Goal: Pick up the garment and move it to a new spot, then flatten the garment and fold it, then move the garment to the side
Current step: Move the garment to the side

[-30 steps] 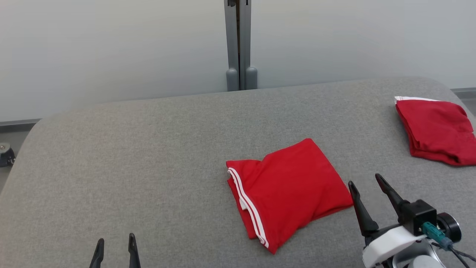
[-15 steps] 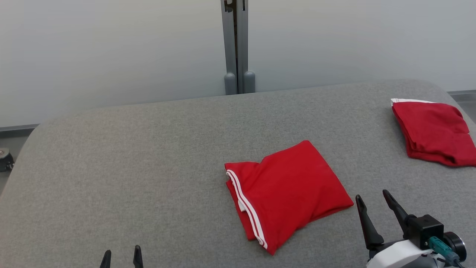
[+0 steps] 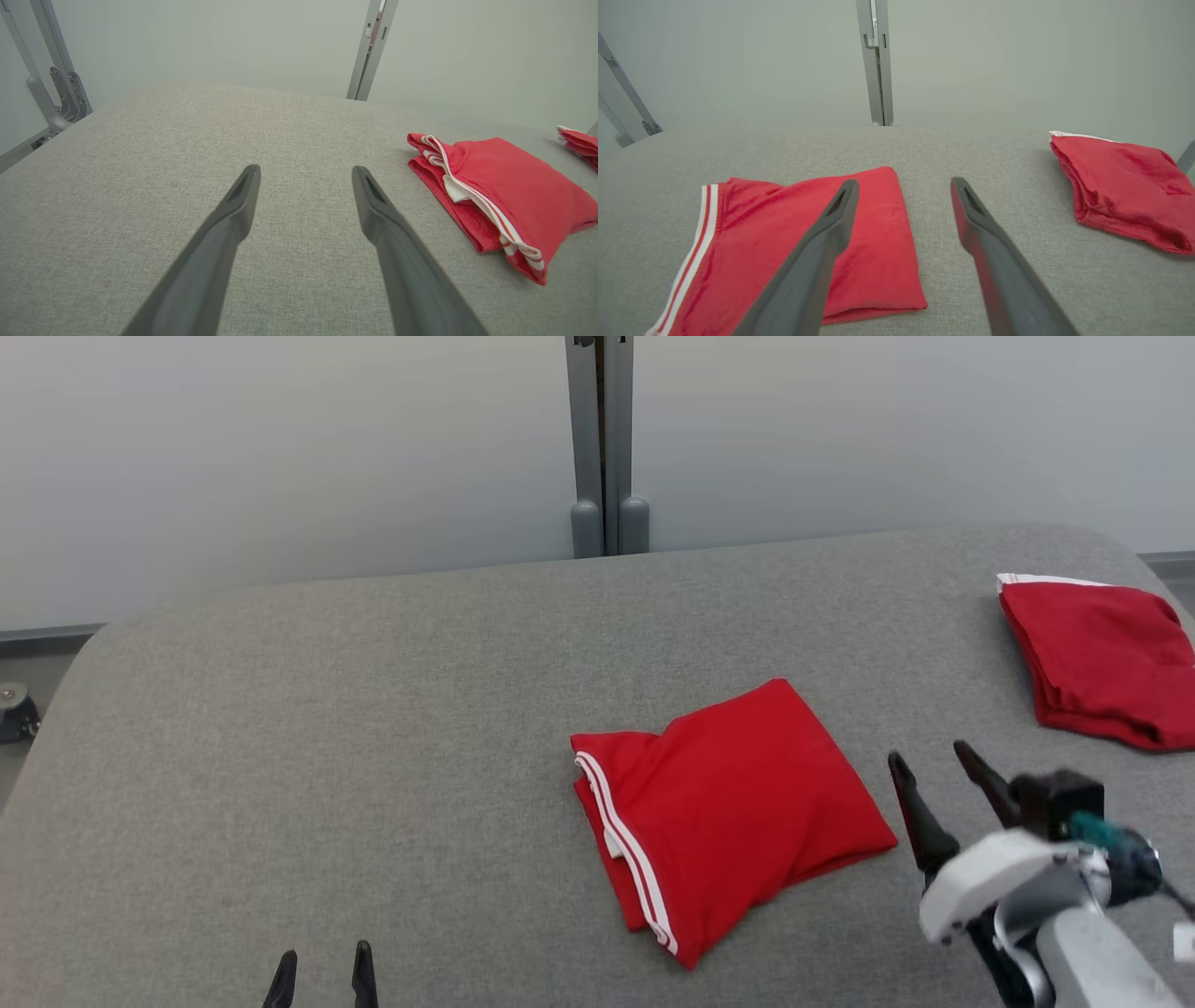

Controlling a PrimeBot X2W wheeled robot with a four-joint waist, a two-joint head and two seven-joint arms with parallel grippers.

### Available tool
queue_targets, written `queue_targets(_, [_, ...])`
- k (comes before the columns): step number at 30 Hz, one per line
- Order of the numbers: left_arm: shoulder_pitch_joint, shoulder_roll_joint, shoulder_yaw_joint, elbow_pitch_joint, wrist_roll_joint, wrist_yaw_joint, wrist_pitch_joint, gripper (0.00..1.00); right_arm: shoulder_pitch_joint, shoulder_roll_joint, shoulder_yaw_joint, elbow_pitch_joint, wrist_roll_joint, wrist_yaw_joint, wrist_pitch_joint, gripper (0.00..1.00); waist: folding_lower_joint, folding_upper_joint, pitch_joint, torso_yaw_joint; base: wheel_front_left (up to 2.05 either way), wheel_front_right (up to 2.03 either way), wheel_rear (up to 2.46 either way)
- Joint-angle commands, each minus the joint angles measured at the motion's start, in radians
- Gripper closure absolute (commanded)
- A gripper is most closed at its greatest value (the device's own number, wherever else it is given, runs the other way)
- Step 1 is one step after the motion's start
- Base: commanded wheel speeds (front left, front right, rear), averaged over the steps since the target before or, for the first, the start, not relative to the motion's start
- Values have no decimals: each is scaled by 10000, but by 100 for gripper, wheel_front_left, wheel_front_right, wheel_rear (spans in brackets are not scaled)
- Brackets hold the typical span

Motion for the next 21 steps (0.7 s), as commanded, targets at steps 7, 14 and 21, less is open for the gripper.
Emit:
queue_targets(7, [-730,22,-610,-111,-264,175,1,0,-3009,-609,204,1290,1614,-15,4324,0,0,0,942,581,0,0,0])
queue_targets(14, [-1484,22,-1233,77,-105,34,2,0,-4533,-548,263,3459,1429,-15,5701,0,0,0,1854,1307,0,0,0])
queue_targets(21, [-1836,22,-1422,80,-187,213,2,0,-5186,-549,550,5081,1370,-13,6089,0,0,0,2214,1742,0,0,0])
